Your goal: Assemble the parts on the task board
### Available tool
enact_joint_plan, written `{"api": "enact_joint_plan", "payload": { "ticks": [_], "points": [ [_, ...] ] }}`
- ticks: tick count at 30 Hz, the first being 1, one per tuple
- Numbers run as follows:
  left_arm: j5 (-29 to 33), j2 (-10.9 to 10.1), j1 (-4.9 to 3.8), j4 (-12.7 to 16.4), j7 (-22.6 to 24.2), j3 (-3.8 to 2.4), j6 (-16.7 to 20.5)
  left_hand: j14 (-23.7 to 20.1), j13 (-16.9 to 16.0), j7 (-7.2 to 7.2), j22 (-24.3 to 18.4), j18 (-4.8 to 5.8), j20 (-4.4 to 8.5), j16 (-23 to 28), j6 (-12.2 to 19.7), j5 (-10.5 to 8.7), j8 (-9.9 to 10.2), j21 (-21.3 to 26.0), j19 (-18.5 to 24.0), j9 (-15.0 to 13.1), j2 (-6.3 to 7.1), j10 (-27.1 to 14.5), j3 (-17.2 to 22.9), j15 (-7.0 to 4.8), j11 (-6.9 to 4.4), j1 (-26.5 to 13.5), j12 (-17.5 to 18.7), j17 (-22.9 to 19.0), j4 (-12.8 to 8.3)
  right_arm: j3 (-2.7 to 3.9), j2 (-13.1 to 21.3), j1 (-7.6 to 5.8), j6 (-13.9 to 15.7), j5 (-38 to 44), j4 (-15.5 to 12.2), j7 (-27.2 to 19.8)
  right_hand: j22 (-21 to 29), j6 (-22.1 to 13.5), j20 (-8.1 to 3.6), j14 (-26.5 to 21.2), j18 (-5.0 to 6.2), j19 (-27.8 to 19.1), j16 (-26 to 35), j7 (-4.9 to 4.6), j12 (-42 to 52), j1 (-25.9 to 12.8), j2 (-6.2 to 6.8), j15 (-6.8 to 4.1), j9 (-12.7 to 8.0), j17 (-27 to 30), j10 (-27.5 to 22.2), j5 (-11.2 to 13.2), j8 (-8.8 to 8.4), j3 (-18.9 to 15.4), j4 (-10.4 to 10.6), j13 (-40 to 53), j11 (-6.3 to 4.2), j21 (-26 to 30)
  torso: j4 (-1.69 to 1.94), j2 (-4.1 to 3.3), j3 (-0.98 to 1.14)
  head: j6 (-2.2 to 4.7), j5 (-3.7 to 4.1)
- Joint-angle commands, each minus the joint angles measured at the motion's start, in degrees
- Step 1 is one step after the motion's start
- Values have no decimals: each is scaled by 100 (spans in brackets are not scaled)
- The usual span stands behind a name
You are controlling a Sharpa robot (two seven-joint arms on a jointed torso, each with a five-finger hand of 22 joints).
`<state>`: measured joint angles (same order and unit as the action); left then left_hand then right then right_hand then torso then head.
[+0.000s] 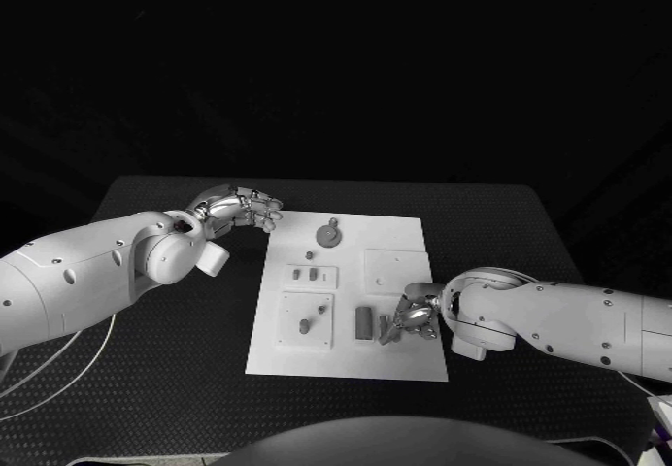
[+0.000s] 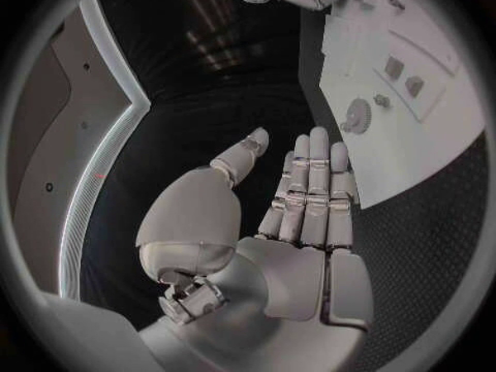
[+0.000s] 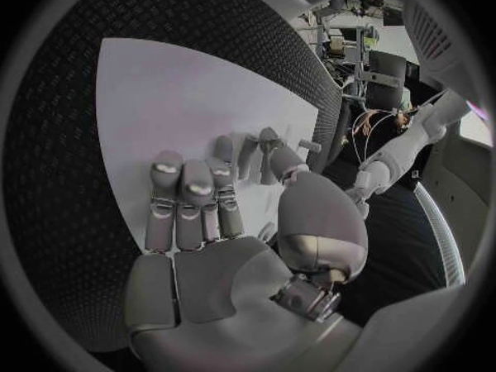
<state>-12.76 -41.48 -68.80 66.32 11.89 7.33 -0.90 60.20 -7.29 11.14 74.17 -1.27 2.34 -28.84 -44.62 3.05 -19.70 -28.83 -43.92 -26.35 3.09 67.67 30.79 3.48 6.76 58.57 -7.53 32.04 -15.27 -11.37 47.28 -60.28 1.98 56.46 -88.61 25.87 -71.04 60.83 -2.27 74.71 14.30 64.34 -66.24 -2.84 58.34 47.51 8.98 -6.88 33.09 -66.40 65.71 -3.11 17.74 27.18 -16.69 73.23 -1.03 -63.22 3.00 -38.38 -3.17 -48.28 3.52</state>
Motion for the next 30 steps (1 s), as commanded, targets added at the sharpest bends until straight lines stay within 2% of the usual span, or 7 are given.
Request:
{"api": "enact_joint_plan", "payload": {
  "ticks": [1,4,10,18,22,25,30],
  "points": [
    [-17,2,-6,20,31,-4,-66,25,-8,0,10,-62,-6,39,53,1,-37,31,-12,7,22,23,22,-5,8,-3,32,8,-21,-51,-7,64,-127,69,39,124,4,-249,-1,-24,70,-34,15,-238,9,13,-112,-11,9,-9,-19,32,-95,-64,2,-8,-7,31,0,-1,0,1,-1],
    [-18,2,-6,21,33,-4,-66,26,-8,0,11,-61,-6,40,53,1,-38,32,-12,7,22,23,22,-5,8,-2,32,9,-21,-51,-10,64,-118,104,41,130,3,-220,1,-18,70,-34,12,-229,17,53,-382,-14,12,-10,-1,32,-84,-80,-1,-14,-15,26,-2,0,-1,7,0],
    [-19,2,-6,23,31,-4,-67,27,-8,0,12,-61,-6,42,52,1,-39,32,-12,7,21,24,23,-5,7,0,32,12,-22,-51,-19,64,-98,158,41,142,-2,-177,0,-8,70,-40,9,-215,26,226,-595,-23,12,-9,22,32,-71,-12,-4,-23,-27,18,-3,-2,0,7,-1],
    [-19,3,-6,24,33,-4,-70,28,-9,0,15,-61,-7,45,52,1,-40,34,-13,8,20,25,23,-4,7,0,31,15,-22,-51,-38,65,-43,265,42,183,-8,-93,16,22,70,-27,3,-193,42,331,-803,-33,11,-4,76,32,-45,114,-1,-37,-47,-1,-2,-1,-1,5,2],
    [-19,0,-6,24,31,-4,-66,28,-9,0,16,-61,-7,46,51,1,-41,34,-13,8,18,26,24,-4,7,0,31,17,-21,-51,-38,65,-44,272,45,192,-11,-46,26,34,70,-19,2,-177,53,376,-958,-43,9,0,115,32,-31,202,-4,-43,-63,-12,1,-1,0,0,5],
    [-20,0,-6,23,33,-4,-64,29,-9,0,17,-60,-7,48,51,1,-41,35,-13,8,18,26,23,-4,7,-1,31,19,-20,-51,-37,65,-54,272,47,202,-14,-37,32,38,70,-19,2,-175,54,373,-996,-44,6,1,124,32,-31,219,-5,-46,-65,-18,1,1,-1,9,7],
    [-20,0,-6,23,32,-4,-66,30,-9,0,19,-60,-7,50,51,1,-42,36,-13,8,17,26,23,-4,7,-2,31,21,-19,-51,-26,65,-82,251,61,197,-19,-34,39,40,70,-20,1,-175,53,345,-942,-45,0,2,131,33,-35,208,-6,-49,-65,-26,3,-1,-2,4,11]
  ]
}}
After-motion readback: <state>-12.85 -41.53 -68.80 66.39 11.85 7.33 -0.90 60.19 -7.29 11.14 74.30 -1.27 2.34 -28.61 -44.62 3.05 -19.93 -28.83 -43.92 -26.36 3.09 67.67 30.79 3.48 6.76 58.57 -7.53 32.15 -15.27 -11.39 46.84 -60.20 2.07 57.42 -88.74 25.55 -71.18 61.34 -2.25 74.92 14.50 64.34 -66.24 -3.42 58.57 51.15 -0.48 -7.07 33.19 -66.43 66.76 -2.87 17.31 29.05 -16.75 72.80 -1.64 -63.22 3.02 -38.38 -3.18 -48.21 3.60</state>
